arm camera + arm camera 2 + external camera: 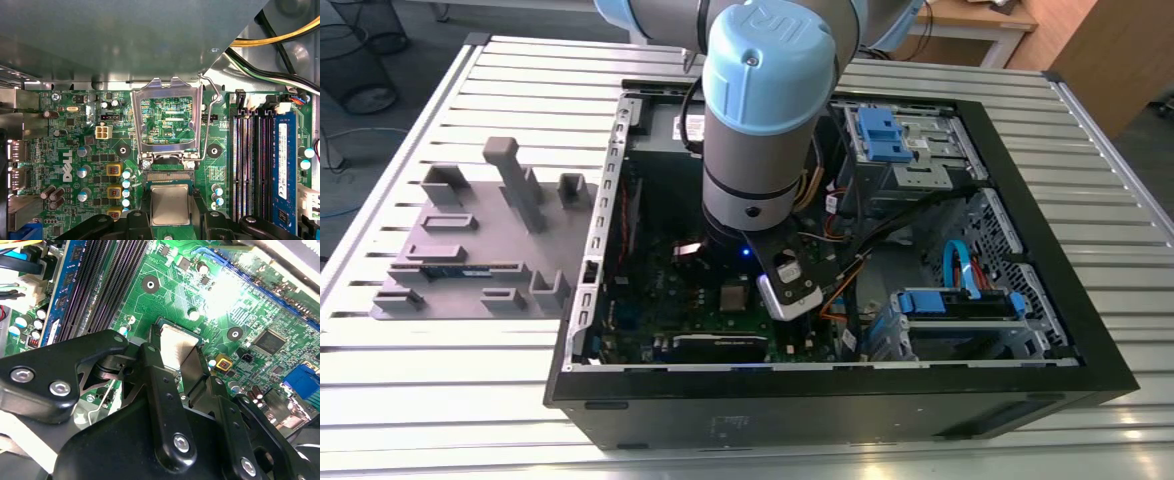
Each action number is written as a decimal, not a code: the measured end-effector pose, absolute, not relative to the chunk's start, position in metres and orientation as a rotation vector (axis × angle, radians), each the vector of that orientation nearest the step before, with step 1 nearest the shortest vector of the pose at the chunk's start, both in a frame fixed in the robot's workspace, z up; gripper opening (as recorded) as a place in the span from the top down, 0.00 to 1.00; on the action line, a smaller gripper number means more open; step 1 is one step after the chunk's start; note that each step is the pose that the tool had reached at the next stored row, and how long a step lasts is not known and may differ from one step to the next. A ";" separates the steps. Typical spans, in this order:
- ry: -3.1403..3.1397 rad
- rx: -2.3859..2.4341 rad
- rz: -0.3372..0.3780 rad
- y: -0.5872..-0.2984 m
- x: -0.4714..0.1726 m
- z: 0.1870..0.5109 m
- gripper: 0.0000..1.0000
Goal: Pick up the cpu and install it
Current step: 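Place the cpu into insertion slot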
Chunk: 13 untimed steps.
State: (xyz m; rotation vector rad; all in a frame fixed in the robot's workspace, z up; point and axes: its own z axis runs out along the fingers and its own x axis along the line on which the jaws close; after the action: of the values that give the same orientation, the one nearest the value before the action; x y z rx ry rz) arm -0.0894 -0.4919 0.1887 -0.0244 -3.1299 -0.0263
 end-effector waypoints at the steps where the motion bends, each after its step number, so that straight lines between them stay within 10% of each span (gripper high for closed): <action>1: -3.130 -0.024 -0.026 -0.492 -0.089 0.189 0.59; 13: -3.130 -0.025 -0.030 -0.492 -0.089 0.193 0.59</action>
State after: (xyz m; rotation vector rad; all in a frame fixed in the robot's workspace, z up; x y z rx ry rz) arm -0.0893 -0.4916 0.1932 -0.0246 -3.1302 -0.0298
